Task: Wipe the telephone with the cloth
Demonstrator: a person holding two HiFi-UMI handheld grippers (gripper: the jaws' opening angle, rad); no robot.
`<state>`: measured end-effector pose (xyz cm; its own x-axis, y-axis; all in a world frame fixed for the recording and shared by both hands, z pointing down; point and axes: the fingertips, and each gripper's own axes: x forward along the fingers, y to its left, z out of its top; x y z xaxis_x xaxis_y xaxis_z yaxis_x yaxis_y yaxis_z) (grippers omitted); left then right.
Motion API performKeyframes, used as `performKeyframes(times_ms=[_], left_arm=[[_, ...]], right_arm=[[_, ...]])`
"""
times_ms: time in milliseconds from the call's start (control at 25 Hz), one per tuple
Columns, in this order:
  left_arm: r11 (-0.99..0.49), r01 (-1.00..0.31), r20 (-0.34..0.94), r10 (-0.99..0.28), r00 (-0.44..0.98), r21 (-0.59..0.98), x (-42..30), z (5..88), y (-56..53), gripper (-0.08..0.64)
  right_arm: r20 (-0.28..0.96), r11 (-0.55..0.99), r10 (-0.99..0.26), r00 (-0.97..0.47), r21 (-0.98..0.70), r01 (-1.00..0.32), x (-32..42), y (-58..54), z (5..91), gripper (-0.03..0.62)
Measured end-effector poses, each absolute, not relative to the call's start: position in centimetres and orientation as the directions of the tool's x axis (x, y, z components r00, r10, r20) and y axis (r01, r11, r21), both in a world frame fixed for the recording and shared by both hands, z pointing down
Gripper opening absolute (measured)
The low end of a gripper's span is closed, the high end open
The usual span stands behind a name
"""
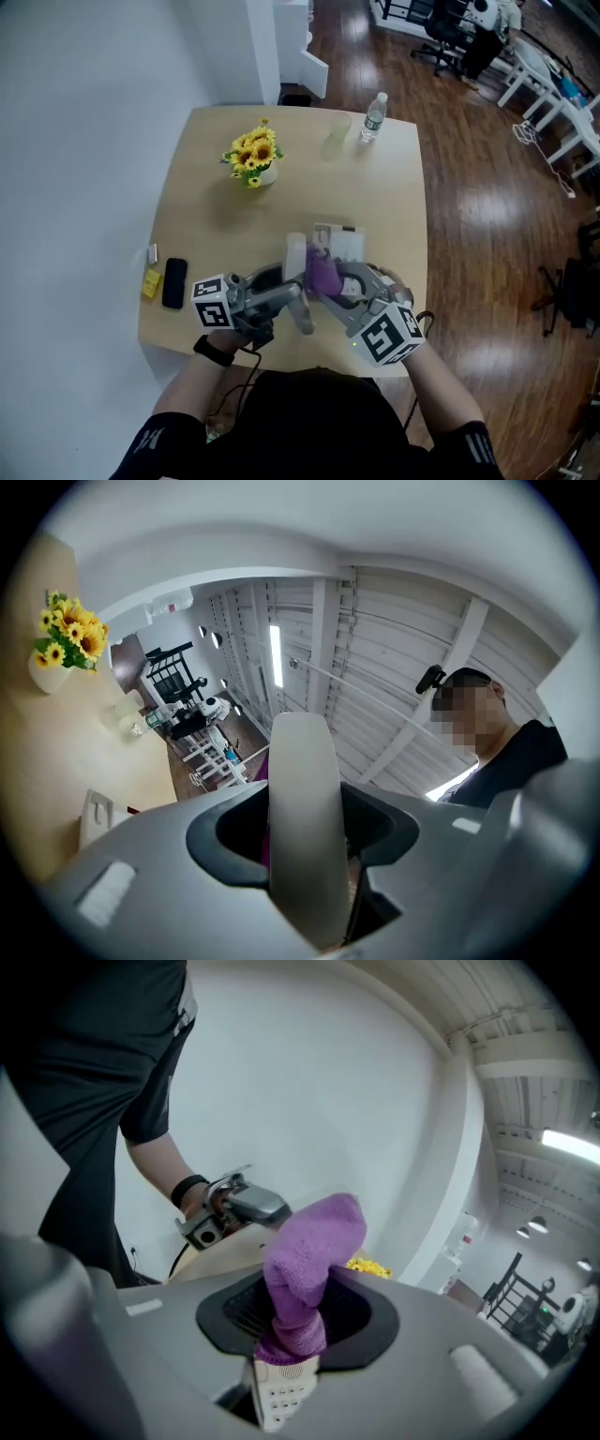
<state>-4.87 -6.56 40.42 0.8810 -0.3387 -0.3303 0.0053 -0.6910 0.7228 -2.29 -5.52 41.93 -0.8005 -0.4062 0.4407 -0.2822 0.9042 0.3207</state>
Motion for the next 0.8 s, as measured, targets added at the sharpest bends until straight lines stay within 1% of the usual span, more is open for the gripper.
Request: performKeyframes(times_ms=[80, 160, 400, 680, 800], left_arm=[[-0.691, 0.02, -0.331, -0.32, 0.888, 0.722, -4.5, 40.3, -6.2, 0.218], [-0.69, 0.032, -0.333, -0.307, 0.892, 0.723, -4.1, 40.3, -5.9, 0.218], [-0.687, 0.034, -0.327, -0.301, 0.896, 0.726, -3.3, 39.8, -5.8, 0.218], [-0.683, 0.007, -0.314, -0.326, 0.892, 0.731, -3.9, 40.1, -6.1, 0.218], [-0.688, -0.002, -0.327, -0.348, 0.879, 0.726, -4.2, 39.7, -6.7, 0.218]], right_arm=[[0.408, 0.885, -0.456, -0.791, 0.301, -0.355, -1.5, -7.1, 40.6, 0.124], [0.401, 0.867, -0.49, -0.774, 0.315, -0.386, -1.2, -8.7, 39.7, 0.126], [0.472, 0.841, -0.487, -0.735, 0.48, -0.249, -2.3, -8.1, 39.5, 0.126], [0.54, 0.862, -0.4, -0.741, 0.497, -0.102, -2.6, -4.7, 41.5, 0.126], [0.549, 0.887, -0.357, -0.756, 0.452, -0.091, -2.5, -3.4, 42.1, 0.126]])
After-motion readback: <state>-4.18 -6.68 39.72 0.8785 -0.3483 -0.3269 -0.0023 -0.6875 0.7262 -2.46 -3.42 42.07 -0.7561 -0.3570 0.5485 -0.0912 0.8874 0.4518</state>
